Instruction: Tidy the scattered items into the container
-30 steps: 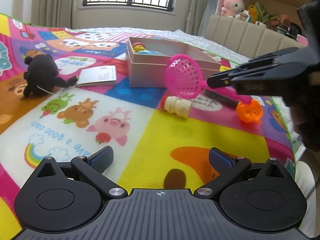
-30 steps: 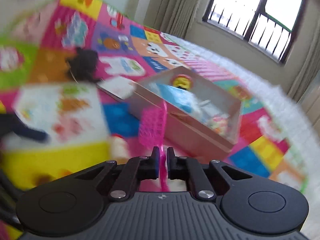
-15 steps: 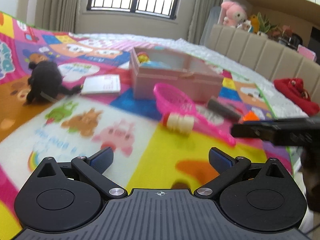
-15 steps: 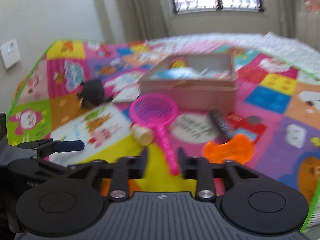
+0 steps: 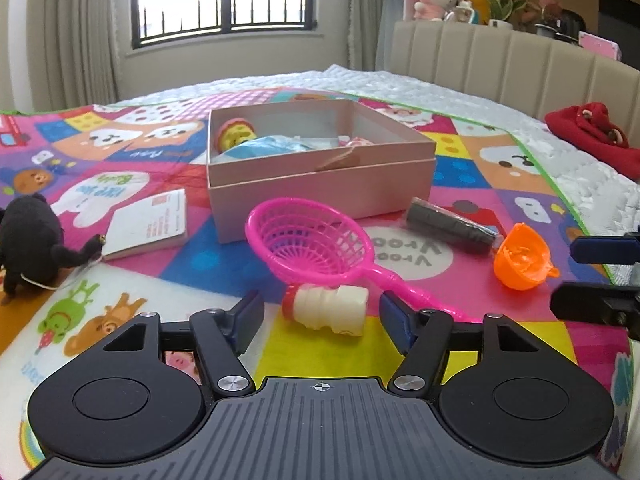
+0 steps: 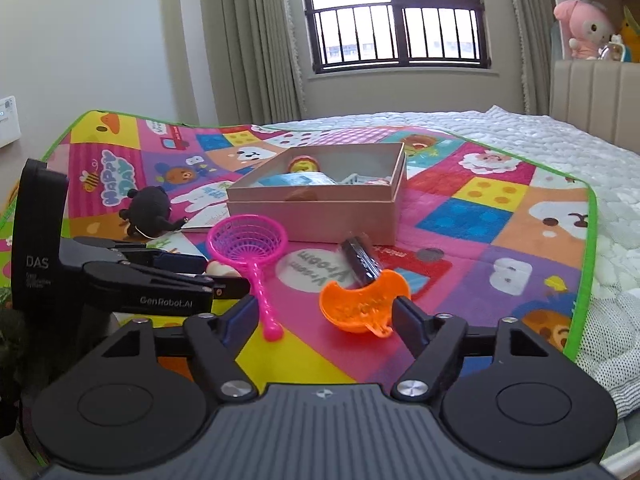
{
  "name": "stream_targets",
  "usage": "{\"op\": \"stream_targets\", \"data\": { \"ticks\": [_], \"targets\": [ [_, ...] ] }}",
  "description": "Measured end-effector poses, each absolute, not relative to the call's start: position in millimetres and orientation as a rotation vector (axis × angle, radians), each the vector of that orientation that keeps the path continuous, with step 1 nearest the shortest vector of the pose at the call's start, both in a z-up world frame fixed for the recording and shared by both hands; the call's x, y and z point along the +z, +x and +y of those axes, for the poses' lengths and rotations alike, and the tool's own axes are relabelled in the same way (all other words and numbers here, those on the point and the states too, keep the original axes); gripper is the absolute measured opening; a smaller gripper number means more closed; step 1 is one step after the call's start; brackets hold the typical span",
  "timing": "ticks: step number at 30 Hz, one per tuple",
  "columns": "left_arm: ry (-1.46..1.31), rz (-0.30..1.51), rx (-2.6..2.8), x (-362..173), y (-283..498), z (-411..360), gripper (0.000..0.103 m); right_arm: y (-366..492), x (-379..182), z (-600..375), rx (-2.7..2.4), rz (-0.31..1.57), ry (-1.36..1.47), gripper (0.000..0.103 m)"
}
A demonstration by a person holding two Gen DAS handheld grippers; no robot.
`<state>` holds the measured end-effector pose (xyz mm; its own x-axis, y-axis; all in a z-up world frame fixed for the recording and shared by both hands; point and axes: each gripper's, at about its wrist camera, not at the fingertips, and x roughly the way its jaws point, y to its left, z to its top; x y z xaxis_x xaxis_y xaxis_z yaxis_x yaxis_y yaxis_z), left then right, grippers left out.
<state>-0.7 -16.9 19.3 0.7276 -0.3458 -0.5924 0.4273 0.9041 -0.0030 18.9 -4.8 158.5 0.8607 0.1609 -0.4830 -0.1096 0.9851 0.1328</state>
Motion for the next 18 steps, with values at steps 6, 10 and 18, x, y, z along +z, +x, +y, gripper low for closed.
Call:
{"op": "stream_targets", "data": {
  "ticks": [6,10,18],
  "targets": [
    [0.141,0.598,-0.430,24,-10,-11,0.051,18,156,3,0.148,0.506,0.073,0.085],
    [0.147,0.576,-0.430,31,-31,3,0.051,26,165,19,0.167,0.476,0.009,0.095],
    [0.129,0.615,-0.399,23,-61,30,0.051,91,174,63,0.297,0.537,-0.053,0.098]
  ]
}}
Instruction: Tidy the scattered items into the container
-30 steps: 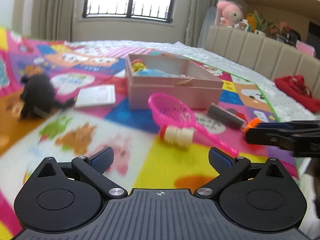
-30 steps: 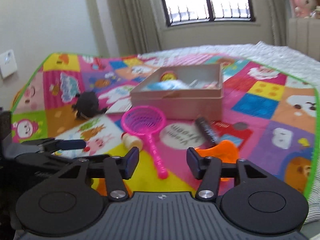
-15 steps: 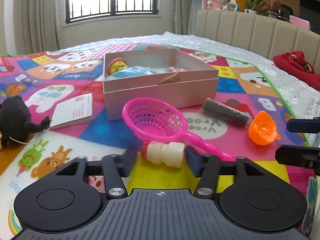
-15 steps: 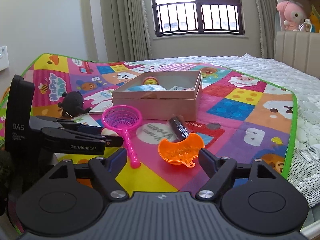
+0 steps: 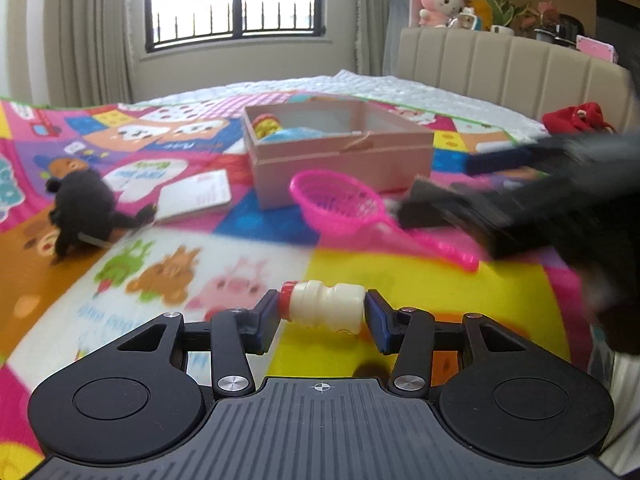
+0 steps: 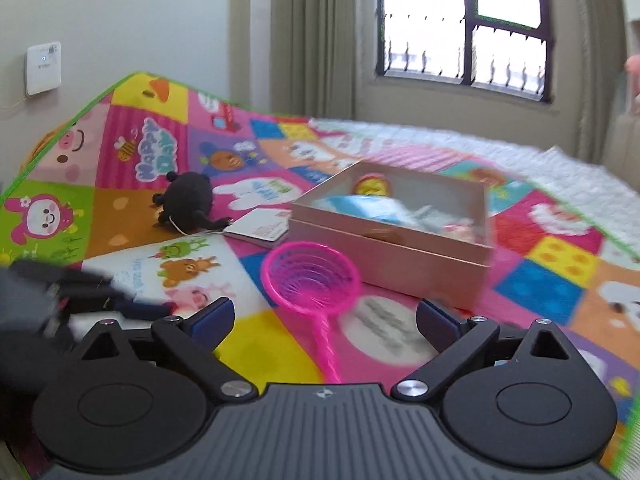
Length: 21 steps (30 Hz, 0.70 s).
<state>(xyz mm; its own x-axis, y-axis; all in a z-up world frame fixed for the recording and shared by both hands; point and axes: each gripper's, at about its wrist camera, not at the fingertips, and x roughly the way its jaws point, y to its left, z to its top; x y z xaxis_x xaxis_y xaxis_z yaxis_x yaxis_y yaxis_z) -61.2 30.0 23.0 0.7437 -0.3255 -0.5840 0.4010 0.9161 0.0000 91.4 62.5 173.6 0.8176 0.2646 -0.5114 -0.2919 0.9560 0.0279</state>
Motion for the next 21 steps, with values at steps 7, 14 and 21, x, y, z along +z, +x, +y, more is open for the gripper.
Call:
{"op": "stream_targets", "data": {
  "ticks": [7,14,21],
  "targets": [
    [0.075,0.614,-0.403,19,-67,43,0.051,161,154,94,0.325,0.691,-0.062,0.098],
    [0.046,0.612,-0.417,17,-67,46,0.055,162,151,97,0.302,0.733,-0.063,0.079],
    [0.081,0.602,-0.416,16,-67,39,0.063,108,170,82,0.307,0.701,-0.109,0.079]
  ]
}}
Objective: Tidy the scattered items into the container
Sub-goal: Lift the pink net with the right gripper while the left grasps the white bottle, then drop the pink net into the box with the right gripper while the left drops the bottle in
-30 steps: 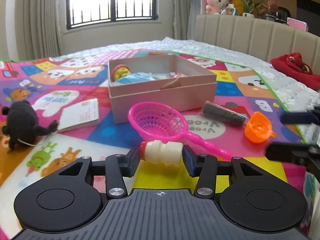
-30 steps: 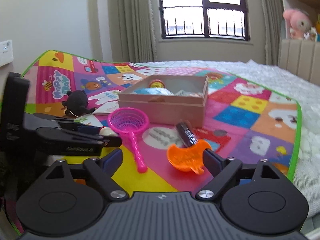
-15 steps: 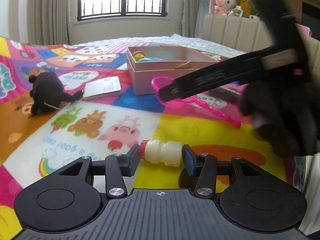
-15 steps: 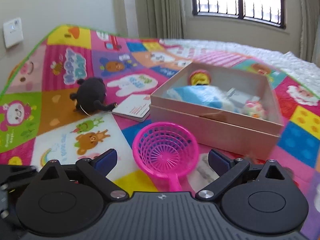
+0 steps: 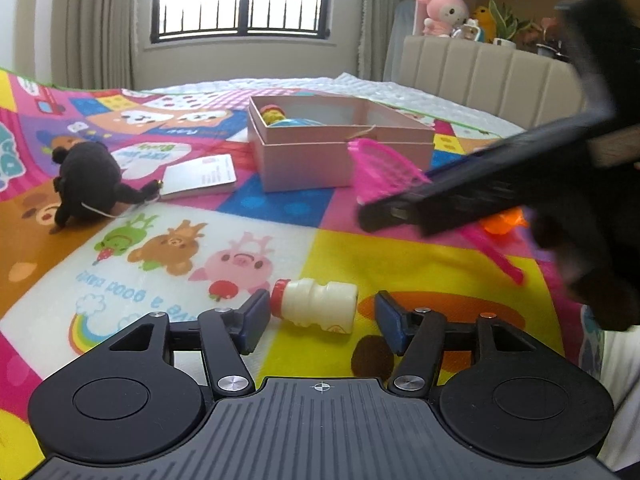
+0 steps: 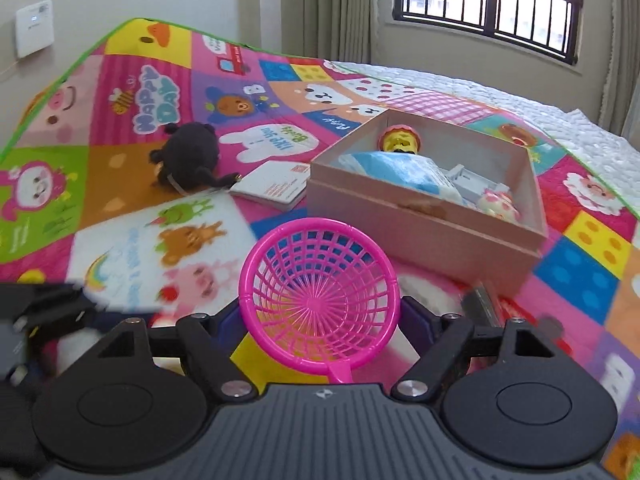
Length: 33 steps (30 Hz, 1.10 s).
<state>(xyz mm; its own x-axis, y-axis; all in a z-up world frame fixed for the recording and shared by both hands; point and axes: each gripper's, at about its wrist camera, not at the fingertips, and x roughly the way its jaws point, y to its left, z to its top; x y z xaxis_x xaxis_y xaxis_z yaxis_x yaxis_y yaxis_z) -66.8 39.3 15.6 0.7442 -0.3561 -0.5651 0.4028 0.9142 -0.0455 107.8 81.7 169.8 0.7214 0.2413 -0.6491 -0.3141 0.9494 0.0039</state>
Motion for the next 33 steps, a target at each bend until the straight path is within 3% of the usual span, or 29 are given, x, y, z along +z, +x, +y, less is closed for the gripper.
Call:
{"op": "stream_targets", "data": {
  "ticks": [2,4,16,22,28,31,33],
  "targets": [
    [0.089,0.601,-0.407,15,-66,38,0.060,92,175,74,0.298,0.692,-0.111,0.079],
    [0.096,0.597,-0.383,16,-66,38,0.050,79,182,67,0.287,0.678,-0.109,0.079],
    [0.157,0.427,-0.441,93,-57,17,0.051,52,234,21,0.318,0.576,0.042,0.079],
    [0.253,0.331,-0.480,130,1,-24,0.051,78,277,-28,0.249,0.457,0.203,0.079],
    [0.222,0.354,-0.520,123,80,-62,0.051,102,304,-60,0.224,0.364,0.264,0.079],
    [0.141,0.473,-0.555,98,112,-64,0.057,118,305,-65,0.212,0.356,0.272,0.079],
    [0.104,0.517,-0.555,84,115,-54,0.076,132,302,-65,0.211,0.369,0.278,0.079]
  ]
}}
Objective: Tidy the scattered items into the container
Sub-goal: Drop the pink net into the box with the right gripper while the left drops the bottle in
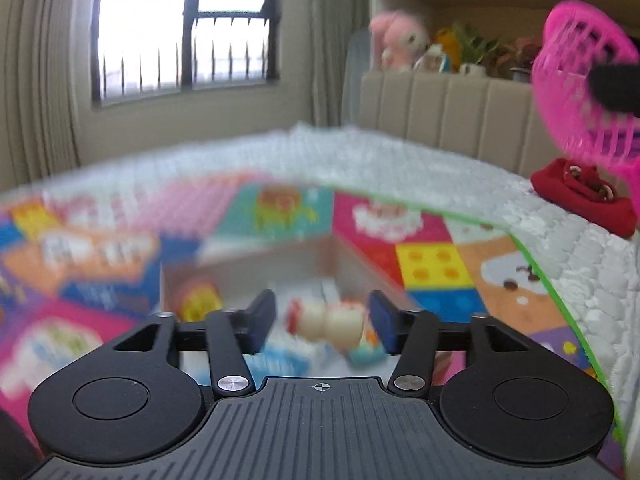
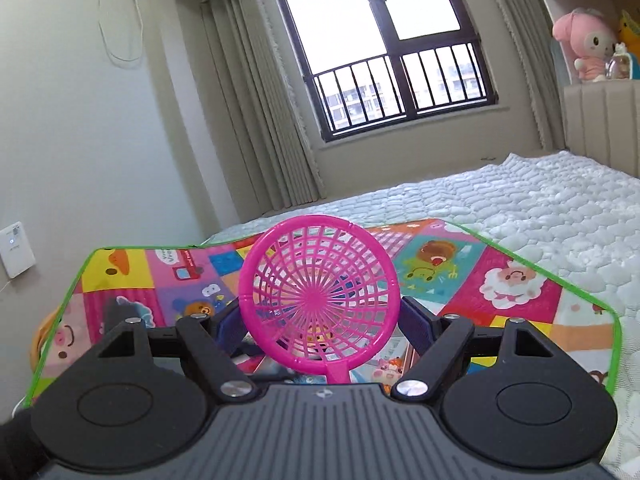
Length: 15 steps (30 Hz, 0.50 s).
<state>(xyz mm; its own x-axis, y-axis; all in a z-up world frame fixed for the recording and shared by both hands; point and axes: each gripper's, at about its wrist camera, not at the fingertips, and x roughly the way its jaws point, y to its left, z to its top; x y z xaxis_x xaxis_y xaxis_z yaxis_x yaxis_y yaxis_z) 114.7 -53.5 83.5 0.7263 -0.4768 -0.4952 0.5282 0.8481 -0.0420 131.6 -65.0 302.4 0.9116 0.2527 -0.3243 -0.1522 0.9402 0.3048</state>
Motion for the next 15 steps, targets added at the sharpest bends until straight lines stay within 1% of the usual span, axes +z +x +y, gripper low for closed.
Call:
{"op": "stream_targets", "data": {
  "ticks": [2,3,11,15],
  "targets": [
    [0.100,0.498,-0.526,74,105,-38,0.089,149,298,-63,0.217,0.389,0.281,0.079],
    [0.098,0.484,-0.510,71,99,-30,0.094,160,297,-61,0.219,0.396,0.279,0.079],
    [-0.025,0.524,-0.488,57,66,24,0.100,269,272,-26,0.213,0.463,0.233,0.079],
    [-0.047,0.531,-0.463,48,58,44,0.101,317,243,-5,0.142,0.534,0.184,0.079]
  ]
}}
